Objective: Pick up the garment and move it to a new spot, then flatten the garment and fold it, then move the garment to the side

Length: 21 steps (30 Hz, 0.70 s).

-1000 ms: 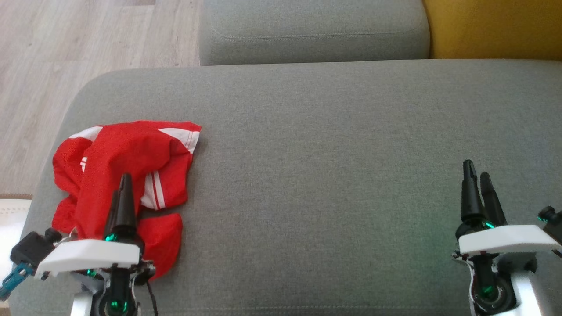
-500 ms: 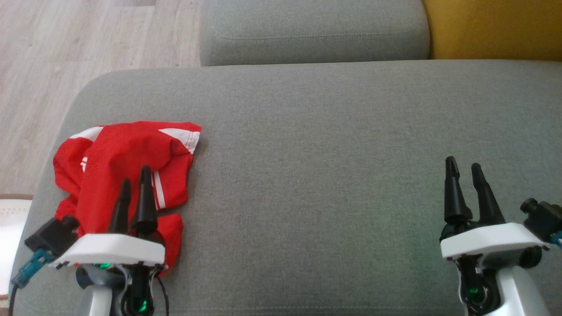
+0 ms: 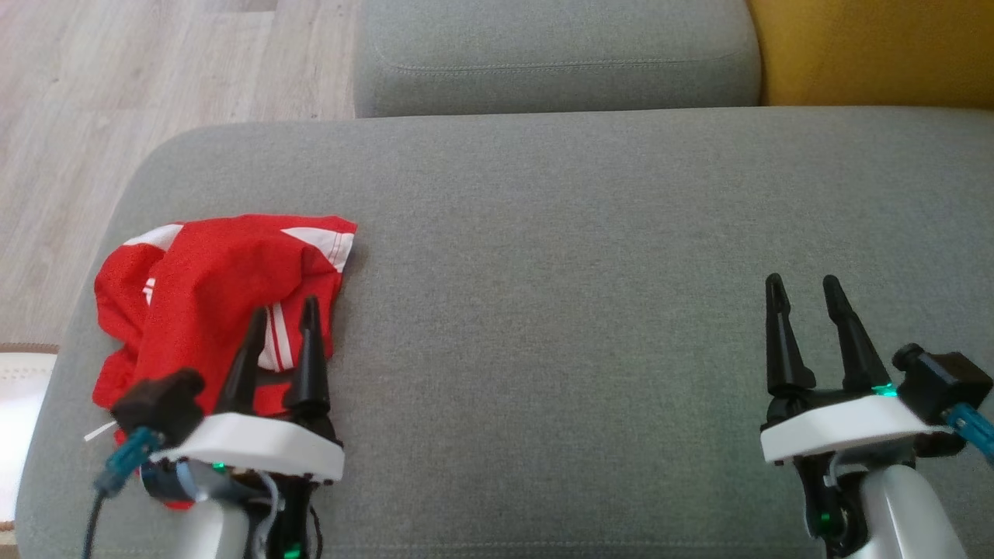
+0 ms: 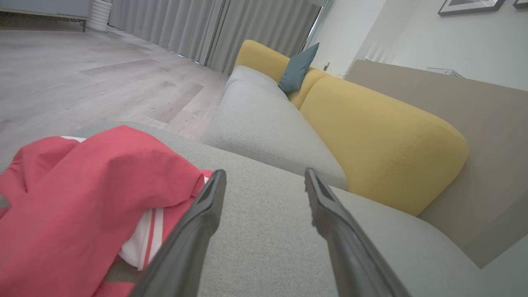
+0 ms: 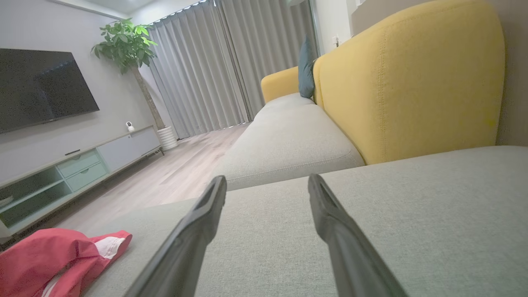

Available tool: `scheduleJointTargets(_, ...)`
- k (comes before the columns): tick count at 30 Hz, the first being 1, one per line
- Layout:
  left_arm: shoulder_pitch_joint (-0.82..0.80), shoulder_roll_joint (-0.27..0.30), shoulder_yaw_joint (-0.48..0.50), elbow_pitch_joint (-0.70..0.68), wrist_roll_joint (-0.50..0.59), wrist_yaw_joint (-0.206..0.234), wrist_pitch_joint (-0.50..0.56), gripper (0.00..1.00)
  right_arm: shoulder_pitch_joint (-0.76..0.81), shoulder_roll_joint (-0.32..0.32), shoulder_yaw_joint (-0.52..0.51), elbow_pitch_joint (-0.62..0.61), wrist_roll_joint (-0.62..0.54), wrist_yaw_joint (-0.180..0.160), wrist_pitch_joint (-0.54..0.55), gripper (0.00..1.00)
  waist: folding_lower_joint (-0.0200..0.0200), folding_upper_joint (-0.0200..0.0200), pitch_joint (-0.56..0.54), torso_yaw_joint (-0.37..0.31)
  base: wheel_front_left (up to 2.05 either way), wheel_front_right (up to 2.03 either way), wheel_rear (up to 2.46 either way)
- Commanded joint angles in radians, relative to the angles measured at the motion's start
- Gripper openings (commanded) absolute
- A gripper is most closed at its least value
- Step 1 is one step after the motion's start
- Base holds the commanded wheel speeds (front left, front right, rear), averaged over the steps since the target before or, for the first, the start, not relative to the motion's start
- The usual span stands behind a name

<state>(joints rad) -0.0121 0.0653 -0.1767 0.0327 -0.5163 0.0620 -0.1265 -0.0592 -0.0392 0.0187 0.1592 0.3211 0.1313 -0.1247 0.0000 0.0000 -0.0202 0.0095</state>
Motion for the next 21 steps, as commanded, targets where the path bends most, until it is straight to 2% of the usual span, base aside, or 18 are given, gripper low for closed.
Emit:
scheduleJointTargets(1,-0.057,0.017,0.009,-0.045,0.035,0.01,-0.017,1.0,-0.046,-0.008,0.016,-0.044,-0.04,0.0,-0.014,1.0,0.0,0.0,0.0,-0.001,0.0,0.0,0.0)
scheduleJointTargets(13,-0.075,0.06,-0.086,-0.018,0.179,0.059,-0.052,1.0,-0.033,-0.009,-0.011,-0.074,-0.198,0.0,-0.031,1.0,0.0,0.0,0.003,-0.016,0.0,0.0,0.0)
scheduleJointTargets(21,-0.086,0.08,-0.148,0.021,0.267,0.067,-0.075,1.0,-0.022,-0.01,0.012,-0.078,-0.305,0.0,-0.036,1.0,0.0,0.0,0.003,-0.017,0.0,0.0,0.0)
